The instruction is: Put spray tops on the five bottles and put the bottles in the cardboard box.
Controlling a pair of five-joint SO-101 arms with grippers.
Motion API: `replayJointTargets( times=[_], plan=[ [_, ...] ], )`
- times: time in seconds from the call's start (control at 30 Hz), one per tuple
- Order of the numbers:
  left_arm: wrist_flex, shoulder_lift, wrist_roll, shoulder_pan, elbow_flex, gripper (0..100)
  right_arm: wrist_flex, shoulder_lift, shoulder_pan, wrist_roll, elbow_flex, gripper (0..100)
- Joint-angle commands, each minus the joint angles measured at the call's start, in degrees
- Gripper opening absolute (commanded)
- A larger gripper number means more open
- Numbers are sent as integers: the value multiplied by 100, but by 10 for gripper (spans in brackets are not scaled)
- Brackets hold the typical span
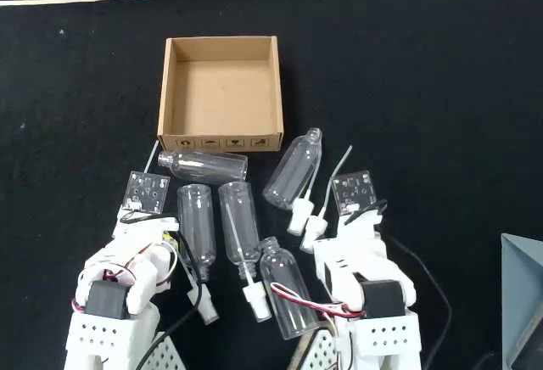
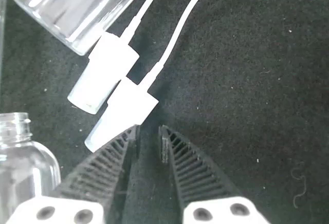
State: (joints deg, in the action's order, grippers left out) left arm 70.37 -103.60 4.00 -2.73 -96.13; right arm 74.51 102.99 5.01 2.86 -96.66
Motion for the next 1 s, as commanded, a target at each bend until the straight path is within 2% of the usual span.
replayJointTargets(
  times=[0.0, 0.07, 0.23, 0.47, 0.63, 0.97],
  plan=[
    [35, 44, 9, 57, -136, 30, -149, 567, -176, 44, 48, 31],
    [35, 44, 9, 57, -136, 30, -255, 567, -176, 149, 75, 31],
    [35, 44, 9, 57, -136, 30, -299, 567, -211, 1125, 347, 31],
    [35, 44, 9, 57, -136, 30, -440, 567, -211, 1943, 760, 31],
    [35, 44, 9, 57, -136, 30, -580, 567, -211, 2787, 1024, 28],
    [35, 44, 9, 57, -136, 30, -536, 558, -211, 2840, 1508, 28]
  ],
)
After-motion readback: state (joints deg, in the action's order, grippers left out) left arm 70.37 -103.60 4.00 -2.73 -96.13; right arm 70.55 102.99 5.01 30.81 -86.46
